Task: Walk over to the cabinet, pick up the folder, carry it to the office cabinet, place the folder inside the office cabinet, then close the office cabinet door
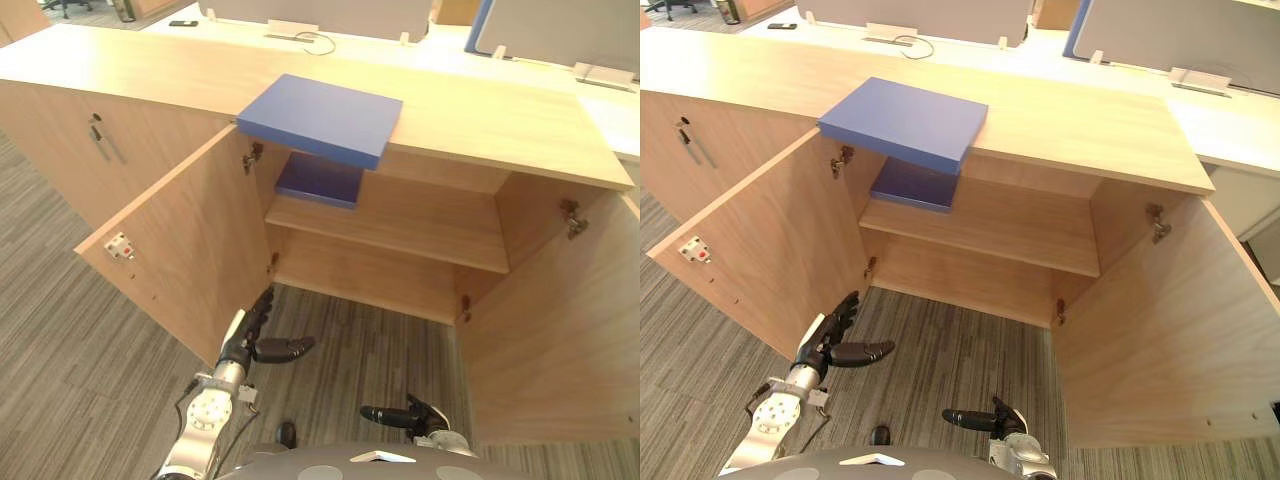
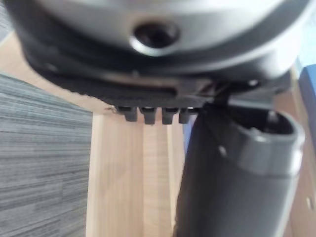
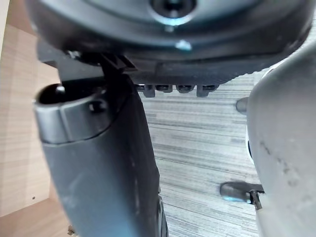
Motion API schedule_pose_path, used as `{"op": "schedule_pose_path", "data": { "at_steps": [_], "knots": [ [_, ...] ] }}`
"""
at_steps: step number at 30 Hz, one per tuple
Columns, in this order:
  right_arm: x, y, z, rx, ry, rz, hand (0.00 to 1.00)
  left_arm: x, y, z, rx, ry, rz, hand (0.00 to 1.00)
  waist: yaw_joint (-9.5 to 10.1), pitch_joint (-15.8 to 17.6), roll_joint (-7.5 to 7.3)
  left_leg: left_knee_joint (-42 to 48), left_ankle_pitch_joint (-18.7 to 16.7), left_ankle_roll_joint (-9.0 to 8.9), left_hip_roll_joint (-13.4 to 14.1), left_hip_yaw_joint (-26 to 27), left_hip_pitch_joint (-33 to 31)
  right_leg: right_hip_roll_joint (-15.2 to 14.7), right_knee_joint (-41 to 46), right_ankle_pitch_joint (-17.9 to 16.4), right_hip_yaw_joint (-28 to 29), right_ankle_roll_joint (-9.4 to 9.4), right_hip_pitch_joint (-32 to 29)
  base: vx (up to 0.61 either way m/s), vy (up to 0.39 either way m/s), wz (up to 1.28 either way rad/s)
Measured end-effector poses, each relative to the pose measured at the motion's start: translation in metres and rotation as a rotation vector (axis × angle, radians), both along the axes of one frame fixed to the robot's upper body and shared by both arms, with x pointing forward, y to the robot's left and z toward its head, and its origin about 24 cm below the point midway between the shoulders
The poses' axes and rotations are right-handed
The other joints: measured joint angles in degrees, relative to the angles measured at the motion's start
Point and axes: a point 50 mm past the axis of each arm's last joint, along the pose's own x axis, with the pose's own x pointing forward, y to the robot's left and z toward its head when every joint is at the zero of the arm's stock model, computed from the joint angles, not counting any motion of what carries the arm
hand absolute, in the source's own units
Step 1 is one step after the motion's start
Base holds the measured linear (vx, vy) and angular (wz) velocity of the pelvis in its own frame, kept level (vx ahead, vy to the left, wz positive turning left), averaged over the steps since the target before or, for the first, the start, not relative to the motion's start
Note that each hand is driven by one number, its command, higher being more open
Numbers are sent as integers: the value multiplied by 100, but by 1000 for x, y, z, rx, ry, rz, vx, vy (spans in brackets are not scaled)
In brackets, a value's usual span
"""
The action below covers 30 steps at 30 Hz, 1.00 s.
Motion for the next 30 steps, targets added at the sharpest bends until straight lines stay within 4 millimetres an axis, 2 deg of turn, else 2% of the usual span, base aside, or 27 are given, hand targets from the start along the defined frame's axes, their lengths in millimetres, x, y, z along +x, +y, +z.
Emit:
{"op": "schedule_pose_path", "data": {
  "at_steps": [1,2,5,8,14,19,23,25,30],
  "knots": [
    [0,0,0,-1,1,2,100,2,2,1,-38,-8,29,100,-10,-19,-33,0,20,-19,5,7,-8,2,-37,-66,6,86,-1,-98,-70,3],
    [0,-3,0,-9,-1,5,100,5,2,3,-103,-19,67,100,-37,-11,14,0,72,-80,20,-38,-3,37,-32,-147,-24,81,-7,-80,-55,9],
    [-2,-7,0,-20,7,9,100,6,1,6,-203,-32,115,100,-60,-76,66,0,91,-110,71,-59,-8,74,-31,-211,-79,87,19,-23,-54,12],
    [-4,-8,0,-24,15,8,100,15,-4,25,-278,-119,117,100,28,-90,67,1,119,-102,115,-57,-29,122,-34,-175,-96,90,26,64,-70,2],
    [-5,-6,-1,-14,24,12,100,27,-20,65,-299,-292,29,100,30,-153,-28,17,118,-102,106,-19,-25,113,-9,-149,-63,108,64,83,-31,3],
    [-6,-5,-2,2,28,17,100,30,-22,88,-140,-407,-7,100,33,-169,-34,6,120,-103,143,116,72,124,9,-124,41,99,105,-25,-16,-10],
    [-6,-5,-2,4,29,10,100,32,-17,100,105,-486,-2,100,21,-156,-5,-1,132,-92,230,120,136,191,90,-105,103,66,87,-147,-23,-10],
    [-5,-5,-1,2,26,11,100,35,-12,106,293,-535,12,100,13,-140,32,-2,106,-129,252,97,110,196,70,-134,103,23,23,-196,-18,-1],
    [-6,-6,-1,-10,30,35,100,40,-2,124,525,-628,73,100,36,-165,45,-1,177,-138,263,91,0,258,-25,-186,92,16,6,-104,0,9]
  ]
}}
